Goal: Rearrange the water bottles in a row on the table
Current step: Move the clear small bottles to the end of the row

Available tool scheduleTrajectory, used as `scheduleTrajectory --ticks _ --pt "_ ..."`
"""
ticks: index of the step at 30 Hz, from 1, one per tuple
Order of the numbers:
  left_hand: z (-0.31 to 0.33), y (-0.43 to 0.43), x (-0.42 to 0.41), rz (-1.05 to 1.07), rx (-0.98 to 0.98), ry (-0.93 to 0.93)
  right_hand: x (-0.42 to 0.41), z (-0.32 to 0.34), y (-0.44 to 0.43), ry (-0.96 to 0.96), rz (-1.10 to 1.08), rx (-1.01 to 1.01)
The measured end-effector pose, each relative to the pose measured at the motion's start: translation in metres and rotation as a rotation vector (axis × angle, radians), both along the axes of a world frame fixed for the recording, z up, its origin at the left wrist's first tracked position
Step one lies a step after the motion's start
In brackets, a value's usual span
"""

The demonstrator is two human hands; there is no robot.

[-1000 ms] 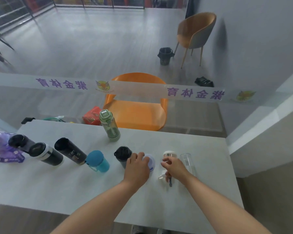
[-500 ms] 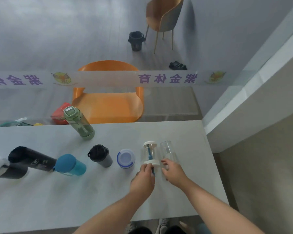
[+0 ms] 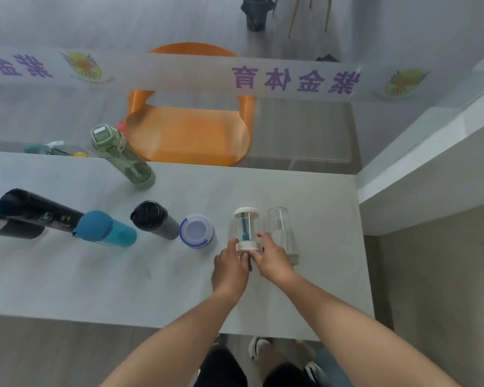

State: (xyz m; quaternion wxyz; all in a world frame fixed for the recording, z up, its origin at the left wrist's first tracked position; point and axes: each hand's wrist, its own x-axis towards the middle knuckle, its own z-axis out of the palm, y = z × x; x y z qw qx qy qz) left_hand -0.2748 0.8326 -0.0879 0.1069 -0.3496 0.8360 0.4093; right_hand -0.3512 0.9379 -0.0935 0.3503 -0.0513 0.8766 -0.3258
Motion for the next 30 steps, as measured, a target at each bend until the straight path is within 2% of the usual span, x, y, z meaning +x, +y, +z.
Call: scheduleTrajectory --ticks 5,9,15,18,27,30 --pt "0.030 0.010 0.015 -0.038 -0.062 0.105 0.004 0.021 0.019 -0.060 -0.049 -0.009" --pt "0.035 0.009 0.017 -0.233 -0.320 0.220 -0.001 0.038 0.022 -0.039 -0.093 -0.021" --pt "0.042 -0.001 -0.011 -0.518 -0.452 0.143 -0.026 0.050 0.013 -0.011 -0.209 -0.065" --pt "0.042 -0.009 -0.032 -0.645 -0.556 0.166 -0.038 0.051 0.009 -0.032 -0.226 -0.101" --pt "0.050 -0.004 -0.058 -0.748 -0.647 0.141 -0.051 0.045 0.055 0.068 -0.223 -0.012" --pt "0.048 0.009 -0.052 -0.793 -0.695 0.242 -0.053 0.034 0.079 0.056 -0.265 0.030"
